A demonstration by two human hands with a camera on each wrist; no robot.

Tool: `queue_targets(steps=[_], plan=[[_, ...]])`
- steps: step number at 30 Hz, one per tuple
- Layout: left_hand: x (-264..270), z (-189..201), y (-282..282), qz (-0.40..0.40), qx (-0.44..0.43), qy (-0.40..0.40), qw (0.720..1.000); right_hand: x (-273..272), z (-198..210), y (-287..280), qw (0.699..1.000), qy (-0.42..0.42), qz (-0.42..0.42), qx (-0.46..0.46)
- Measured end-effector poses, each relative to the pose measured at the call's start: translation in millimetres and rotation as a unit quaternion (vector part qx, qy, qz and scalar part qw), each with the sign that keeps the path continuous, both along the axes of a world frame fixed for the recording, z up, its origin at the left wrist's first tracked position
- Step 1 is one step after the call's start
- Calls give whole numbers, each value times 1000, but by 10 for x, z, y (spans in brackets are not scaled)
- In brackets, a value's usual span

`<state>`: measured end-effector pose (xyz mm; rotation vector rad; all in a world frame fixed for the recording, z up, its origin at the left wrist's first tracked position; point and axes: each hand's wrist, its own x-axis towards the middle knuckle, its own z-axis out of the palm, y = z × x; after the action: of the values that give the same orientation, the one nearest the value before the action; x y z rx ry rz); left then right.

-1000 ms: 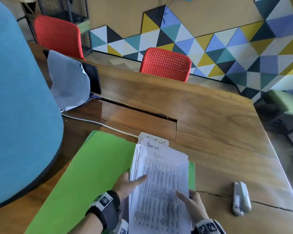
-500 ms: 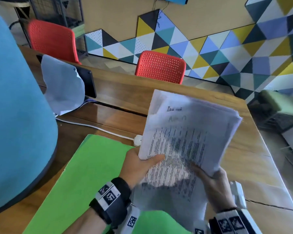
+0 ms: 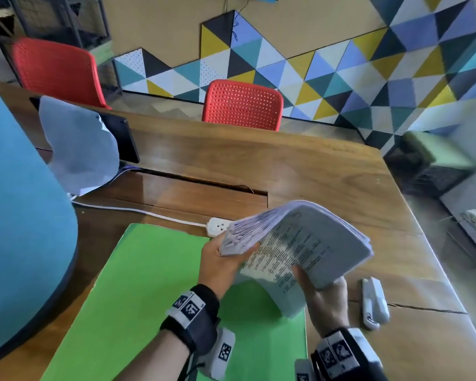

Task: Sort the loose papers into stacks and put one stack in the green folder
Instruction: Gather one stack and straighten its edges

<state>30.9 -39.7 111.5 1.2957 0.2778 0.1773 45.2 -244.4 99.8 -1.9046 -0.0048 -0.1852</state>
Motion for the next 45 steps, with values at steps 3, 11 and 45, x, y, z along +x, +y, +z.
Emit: queue_targets(steps=[3, 11, 45], plan=[[62, -44, -6, 6, 9, 21, 1000, 53, -164, -68, 999, 52, -1, 17], [48, -101, 60, 50, -188, 40, 980, -144, -347, -346, 950, 144, -98, 261], [92, -164, -77, -3, -136, 69, 988, -198, -66, -327, 986, -12, -89, 140]])
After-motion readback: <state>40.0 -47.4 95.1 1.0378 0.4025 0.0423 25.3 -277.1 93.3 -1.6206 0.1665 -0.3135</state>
